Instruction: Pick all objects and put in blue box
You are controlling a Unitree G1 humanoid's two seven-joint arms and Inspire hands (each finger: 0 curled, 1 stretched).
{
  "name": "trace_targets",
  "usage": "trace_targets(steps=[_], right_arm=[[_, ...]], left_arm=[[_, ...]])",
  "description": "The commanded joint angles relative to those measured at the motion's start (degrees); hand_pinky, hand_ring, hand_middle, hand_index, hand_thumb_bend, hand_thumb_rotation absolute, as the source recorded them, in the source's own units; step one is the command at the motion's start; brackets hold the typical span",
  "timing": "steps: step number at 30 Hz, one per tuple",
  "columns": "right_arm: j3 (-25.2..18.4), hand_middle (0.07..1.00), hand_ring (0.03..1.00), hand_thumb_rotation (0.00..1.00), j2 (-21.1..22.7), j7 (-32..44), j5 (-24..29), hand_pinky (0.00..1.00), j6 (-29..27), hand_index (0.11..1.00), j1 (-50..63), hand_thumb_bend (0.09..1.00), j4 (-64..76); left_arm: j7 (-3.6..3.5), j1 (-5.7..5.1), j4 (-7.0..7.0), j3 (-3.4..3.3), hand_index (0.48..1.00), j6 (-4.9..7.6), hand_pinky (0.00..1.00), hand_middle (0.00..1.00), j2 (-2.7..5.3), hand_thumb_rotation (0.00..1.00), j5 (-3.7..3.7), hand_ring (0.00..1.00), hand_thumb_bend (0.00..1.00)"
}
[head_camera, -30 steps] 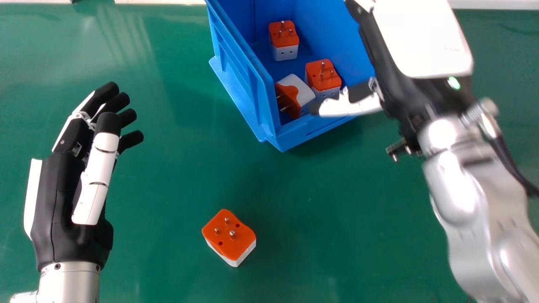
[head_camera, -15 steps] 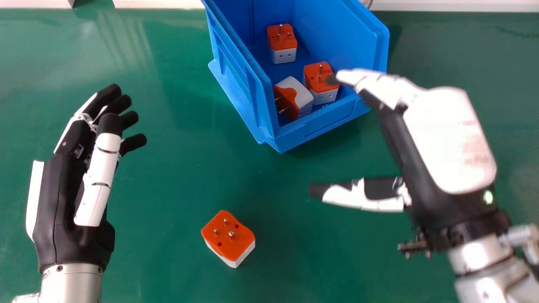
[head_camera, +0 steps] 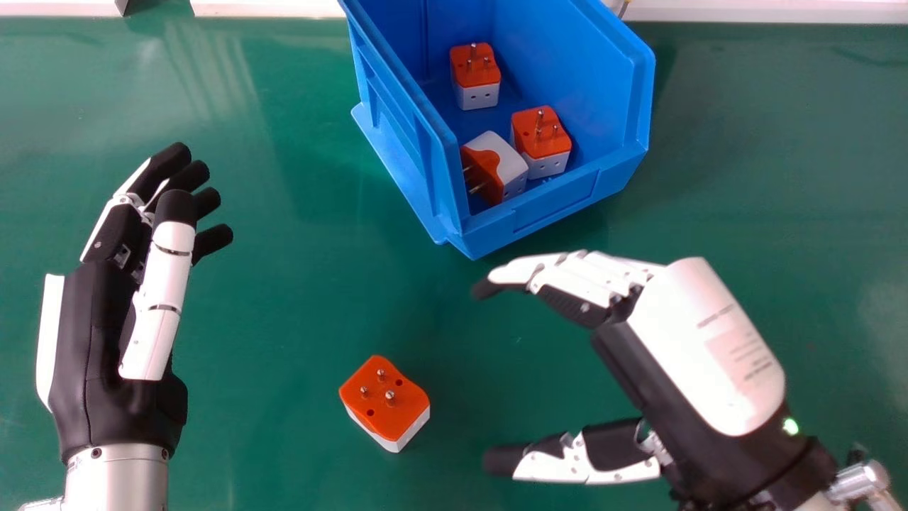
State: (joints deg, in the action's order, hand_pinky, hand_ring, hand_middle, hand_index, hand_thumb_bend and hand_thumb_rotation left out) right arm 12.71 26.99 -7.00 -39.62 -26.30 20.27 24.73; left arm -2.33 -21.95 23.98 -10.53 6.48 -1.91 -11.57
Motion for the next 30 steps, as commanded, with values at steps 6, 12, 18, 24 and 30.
trace_targets(steps=[6,12,18,24,30], right_arm=[[4.46,0.684,0.650,0.21,-1.12,6.98,4.15,0.52,-2.28,0.664,-3.40,0.702,-2.77],[7.60,0.690,0.659,0.22,-2.00,11.40,3.32,0.53,-2.76,0.670,-9.78,0.704,-7.52],[9.55,0.712,0.677,0.24,-2.75,14.96,2.58,0.54,-2.28,0.691,-16.98,0.714,-12.37],[10.96,0.728,0.690,0.24,-3.76,16.28,1.72,0.55,-2.41,0.709,-22.94,0.732,-16.81],[11.84,0.762,0.719,0.22,-4.42,16.26,1.09,0.57,-3.84,0.743,-27.89,0.793,-20.48]], left_arm=[[0.29,0.20,2.76,-0.55,0.732,-0.70,0.61,0.77,-0.15,0.61,0.53,0.75,0.63],[0.71,0.32,3.88,-0.53,0.712,-1.47,0.56,0.75,0.24,0.60,0.65,0.72,0.65],[1.13,0.33,4.95,-0.19,0.706,-2.51,0.55,0.74,0.13,0.59,1.46,0.71,0.67],[1.12,0.24,5.45,-0.09,0.717,-2.88,0.57,0.75,0.36,0.59,1.39,0.73,0.65],[1.04,-0.17,6.02,-0.10,0.749,-2.93,0.64,0.78,0.43,0.60,1.40,0.76,0.57]])
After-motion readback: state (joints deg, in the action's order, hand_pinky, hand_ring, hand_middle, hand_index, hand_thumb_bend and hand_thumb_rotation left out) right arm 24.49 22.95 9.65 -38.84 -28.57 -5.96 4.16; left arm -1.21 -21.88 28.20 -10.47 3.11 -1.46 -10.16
